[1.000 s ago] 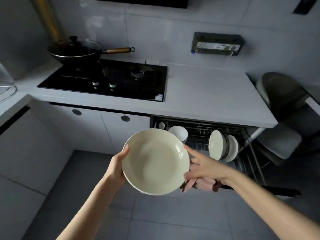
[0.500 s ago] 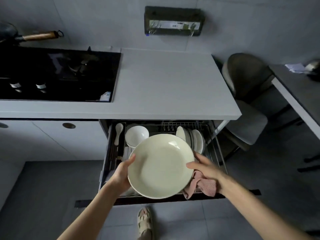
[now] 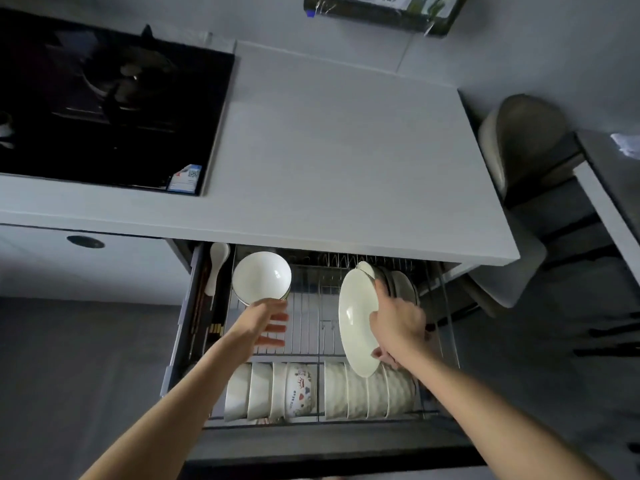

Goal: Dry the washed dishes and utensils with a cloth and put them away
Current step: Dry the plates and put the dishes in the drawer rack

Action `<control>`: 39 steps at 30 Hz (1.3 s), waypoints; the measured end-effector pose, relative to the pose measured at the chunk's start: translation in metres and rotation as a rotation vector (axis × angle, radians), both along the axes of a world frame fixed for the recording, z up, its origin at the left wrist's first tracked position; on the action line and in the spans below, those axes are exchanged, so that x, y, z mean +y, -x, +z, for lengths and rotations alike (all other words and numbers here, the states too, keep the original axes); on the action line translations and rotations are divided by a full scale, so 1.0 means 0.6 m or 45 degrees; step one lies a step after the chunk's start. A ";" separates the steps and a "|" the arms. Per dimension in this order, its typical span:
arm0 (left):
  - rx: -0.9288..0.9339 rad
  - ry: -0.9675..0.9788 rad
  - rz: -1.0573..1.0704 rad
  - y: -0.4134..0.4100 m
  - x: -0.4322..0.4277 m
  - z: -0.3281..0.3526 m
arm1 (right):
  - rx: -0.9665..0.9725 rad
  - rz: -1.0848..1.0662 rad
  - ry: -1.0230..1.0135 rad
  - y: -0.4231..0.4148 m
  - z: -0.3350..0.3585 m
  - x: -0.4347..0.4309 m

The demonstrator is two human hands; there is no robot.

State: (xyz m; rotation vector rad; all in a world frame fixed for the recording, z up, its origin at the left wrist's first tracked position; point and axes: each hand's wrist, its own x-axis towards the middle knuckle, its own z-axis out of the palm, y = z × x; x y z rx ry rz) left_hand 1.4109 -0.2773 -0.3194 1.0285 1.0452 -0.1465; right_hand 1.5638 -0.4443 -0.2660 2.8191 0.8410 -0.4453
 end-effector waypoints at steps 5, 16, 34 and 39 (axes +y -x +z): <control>-0.033 0.091 0.064 -0.011 0.012 -0.018 | -0.059 0.019 0.194 -0.040 -0.064 0.057; 0.082 -0.015 -0.131 -0.076 -0.058 -0.106 | -0.029 -0.186 0.031 -0.063 -0.121 0.059; 0.249 0.662 0.677 -0.104 -0.166 -0.199 | -0.095 -0.012 -0.685 -0.069 -0.030 -0.041; 0.286 0.653 0.694 -0.094 -0.155 -0.190 | -0.414 0.187 -1.304 -0.161 0.075 0.047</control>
